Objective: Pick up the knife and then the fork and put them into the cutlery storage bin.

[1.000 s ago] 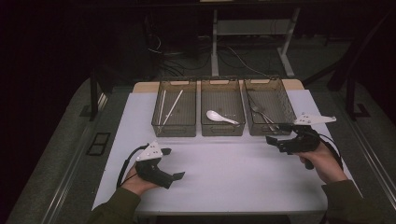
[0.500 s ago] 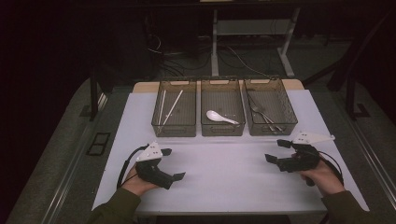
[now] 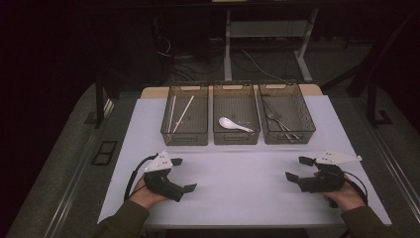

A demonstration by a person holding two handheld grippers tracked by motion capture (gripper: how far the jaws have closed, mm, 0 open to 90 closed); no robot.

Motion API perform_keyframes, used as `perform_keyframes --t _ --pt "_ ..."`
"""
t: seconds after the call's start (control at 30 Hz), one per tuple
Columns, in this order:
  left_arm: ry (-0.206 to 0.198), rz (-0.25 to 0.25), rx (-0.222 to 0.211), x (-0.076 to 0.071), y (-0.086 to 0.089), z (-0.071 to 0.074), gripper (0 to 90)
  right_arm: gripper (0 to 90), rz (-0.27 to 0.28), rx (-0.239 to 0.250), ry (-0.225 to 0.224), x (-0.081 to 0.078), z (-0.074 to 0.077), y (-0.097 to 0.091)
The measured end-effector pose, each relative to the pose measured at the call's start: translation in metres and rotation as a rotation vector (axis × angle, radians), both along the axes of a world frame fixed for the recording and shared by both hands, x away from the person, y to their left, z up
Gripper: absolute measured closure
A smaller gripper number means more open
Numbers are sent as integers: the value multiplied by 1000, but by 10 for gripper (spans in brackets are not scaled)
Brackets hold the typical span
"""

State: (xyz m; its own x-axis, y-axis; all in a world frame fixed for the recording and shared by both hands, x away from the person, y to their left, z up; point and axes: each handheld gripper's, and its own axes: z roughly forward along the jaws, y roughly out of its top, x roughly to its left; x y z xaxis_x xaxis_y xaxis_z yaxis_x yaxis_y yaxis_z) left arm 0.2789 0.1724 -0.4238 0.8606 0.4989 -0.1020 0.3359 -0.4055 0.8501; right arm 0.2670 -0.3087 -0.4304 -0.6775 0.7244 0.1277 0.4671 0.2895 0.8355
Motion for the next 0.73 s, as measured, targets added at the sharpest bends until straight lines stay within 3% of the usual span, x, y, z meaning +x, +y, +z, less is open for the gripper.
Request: perform_keyframes --t 0.73 --pt "-2 -4 6 0 0 0 0 178 18 11 9 -5 -4 1"
